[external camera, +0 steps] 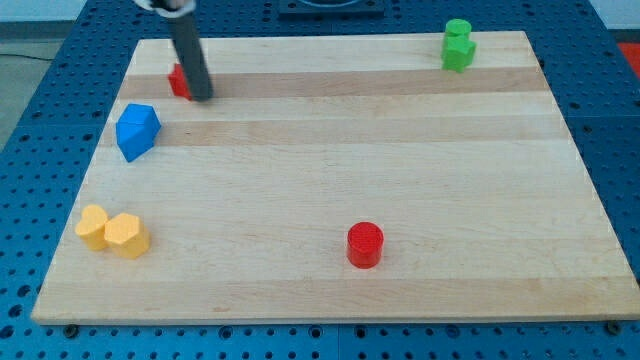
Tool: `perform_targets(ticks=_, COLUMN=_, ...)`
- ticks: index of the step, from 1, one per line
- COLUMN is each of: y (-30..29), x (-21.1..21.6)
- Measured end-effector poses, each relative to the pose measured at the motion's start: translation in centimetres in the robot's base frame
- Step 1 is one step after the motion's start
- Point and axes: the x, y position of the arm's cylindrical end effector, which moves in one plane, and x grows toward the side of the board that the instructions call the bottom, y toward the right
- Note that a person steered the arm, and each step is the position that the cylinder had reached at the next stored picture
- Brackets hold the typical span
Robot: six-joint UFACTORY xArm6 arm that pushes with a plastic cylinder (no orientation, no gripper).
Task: Place the arm at the bottom left of the red circle
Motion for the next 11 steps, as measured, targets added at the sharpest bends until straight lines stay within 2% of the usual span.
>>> perform_targets(ticks=1, y=-2.5, x=-1.0)
perform_targets(ticks=2, y=-2.5, x=-3.7)
perform_targets(ticks=5, y=-2.4, x=-4.3)
perform_targets(ticks=6, y=6.0, x=-1.3)
perform_targets(ticks=7, y=18.0, x=1.0)
perform_targets(ticks=9, y=42.3, x=1.2)
perform_targets(ticks=10, y=45.8, x=6.5)
perform_targets(ticks=11, y=42.7, x=15.9)
